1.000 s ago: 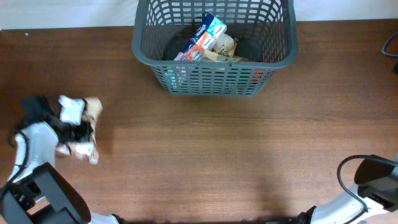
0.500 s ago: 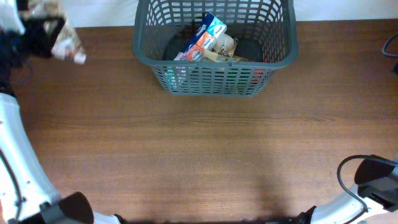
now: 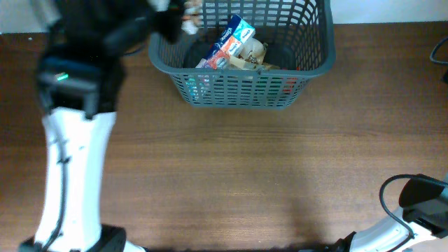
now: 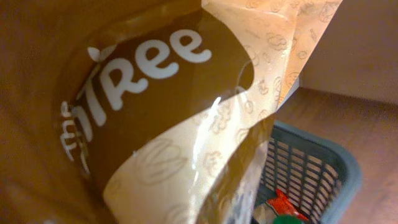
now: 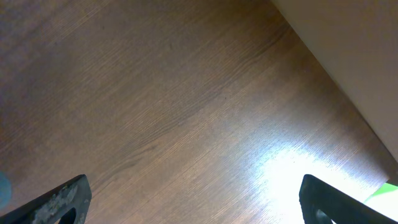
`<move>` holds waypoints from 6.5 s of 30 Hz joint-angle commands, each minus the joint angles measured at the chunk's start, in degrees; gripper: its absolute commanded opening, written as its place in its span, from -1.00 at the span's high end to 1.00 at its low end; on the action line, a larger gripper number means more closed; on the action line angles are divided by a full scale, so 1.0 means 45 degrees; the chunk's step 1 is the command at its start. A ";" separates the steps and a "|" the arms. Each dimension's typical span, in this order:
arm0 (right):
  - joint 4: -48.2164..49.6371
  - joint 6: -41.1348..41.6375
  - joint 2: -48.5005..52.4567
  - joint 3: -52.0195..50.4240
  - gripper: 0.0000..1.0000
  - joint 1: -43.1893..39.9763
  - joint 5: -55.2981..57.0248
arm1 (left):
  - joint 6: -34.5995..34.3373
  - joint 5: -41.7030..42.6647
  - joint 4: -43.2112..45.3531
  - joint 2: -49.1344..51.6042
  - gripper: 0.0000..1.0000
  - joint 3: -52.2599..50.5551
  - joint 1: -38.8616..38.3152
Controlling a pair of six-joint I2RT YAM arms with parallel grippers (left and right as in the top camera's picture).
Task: Pack container
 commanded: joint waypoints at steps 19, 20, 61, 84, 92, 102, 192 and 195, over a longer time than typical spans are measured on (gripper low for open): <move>0.0000 0.0141 0.0063 -0.0068 -0.98 -0.0010 -0.0078 | 0.0287 -0.2191 -0.1073 0.5503 -0.31 0.0058 -0.0952; 0.0000 0.0141 0.0063 -0.0068 -0.98 -0.0010 -0.0078 | 0.0287 -0.2191 -0.1049 0.5503 -0.31 0.0068 -0.0952; 0.0000 0.0141 0.0063 -0.0068 -0.98 -0.0010 -0.0073 | -0.0680 -0.6062 -1.3070 -1.0297 -0.99 -0.0073 -0.0243; 0.0000 0.0141 0.0063 -0.0068 -0.98 -0.0010 -0.0078 | -0.6096 -0.5503 -1.3070 -1.4032 -0.99 -0.6756 -0.0257; 0.0000 0.0141 0.0063 -0.0068 -0.98 -0.0010 -0.0073 | -0.4993 -0.5474 -1.2138 -1.4032 -0.99 -0.7596 -0.0257; 0.0000 0.0141 0.0063 -0.0068 -0.98 -0.0010 -0.0078 | -0.3755 -0.4930 -0.6431 -1.4032 -0.99 -1.2609 -0.0257; 0.0000 0.0141 0.0126 -0.0068 -0.98 0.0034 -0.0073 | -0.3755 -0.3279 0.7587 -2.1498 -0.99 -2.7758 0.3764; 0.0005 0.0141 0.0209 -0.0083 -0.98 0.0131 -0.0073 | -0.3755 -0.3279 0.7587 -2.1498 -0.99 -2.7758 0.3769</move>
